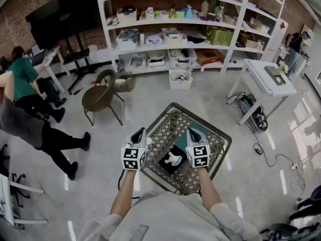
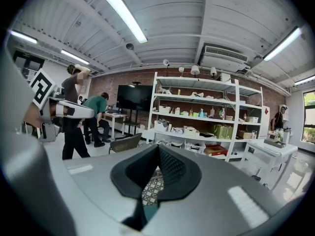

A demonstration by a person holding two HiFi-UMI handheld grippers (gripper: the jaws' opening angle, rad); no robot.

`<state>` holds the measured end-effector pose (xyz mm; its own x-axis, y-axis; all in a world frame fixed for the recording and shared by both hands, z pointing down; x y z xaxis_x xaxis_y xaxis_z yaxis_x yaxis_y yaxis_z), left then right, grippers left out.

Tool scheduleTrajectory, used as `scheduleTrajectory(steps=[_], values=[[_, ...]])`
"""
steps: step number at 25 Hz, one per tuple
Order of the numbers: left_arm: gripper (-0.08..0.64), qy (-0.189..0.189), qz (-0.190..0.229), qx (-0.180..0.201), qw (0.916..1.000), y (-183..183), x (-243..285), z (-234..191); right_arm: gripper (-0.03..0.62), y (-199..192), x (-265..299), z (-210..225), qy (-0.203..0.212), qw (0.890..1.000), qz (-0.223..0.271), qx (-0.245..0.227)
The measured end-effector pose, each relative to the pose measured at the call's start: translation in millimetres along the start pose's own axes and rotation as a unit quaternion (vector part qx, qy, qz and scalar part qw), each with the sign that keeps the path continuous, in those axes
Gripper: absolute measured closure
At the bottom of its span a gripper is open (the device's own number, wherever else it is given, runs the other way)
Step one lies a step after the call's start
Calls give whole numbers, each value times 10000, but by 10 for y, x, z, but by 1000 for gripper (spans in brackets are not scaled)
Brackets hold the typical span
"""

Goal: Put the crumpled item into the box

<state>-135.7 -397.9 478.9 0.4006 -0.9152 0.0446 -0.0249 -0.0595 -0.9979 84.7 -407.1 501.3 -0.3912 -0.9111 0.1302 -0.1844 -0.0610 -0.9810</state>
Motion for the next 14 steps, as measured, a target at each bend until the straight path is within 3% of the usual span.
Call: scheduleTrajectory(steps=[14], values=[[554, -87, -40, -3, 10000, 59, 83, 69, 594, 59, 45, -16, 68, 9999, -63, -91]])
Point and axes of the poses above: the fingertips, and each gripper's own axes: x forward along the fingers, z to its right, y out of its top, the point moved 1 cm from there along -x, backward along the fingers, and after that the axes turned 6 degrees about z, right-handed, at the moved point
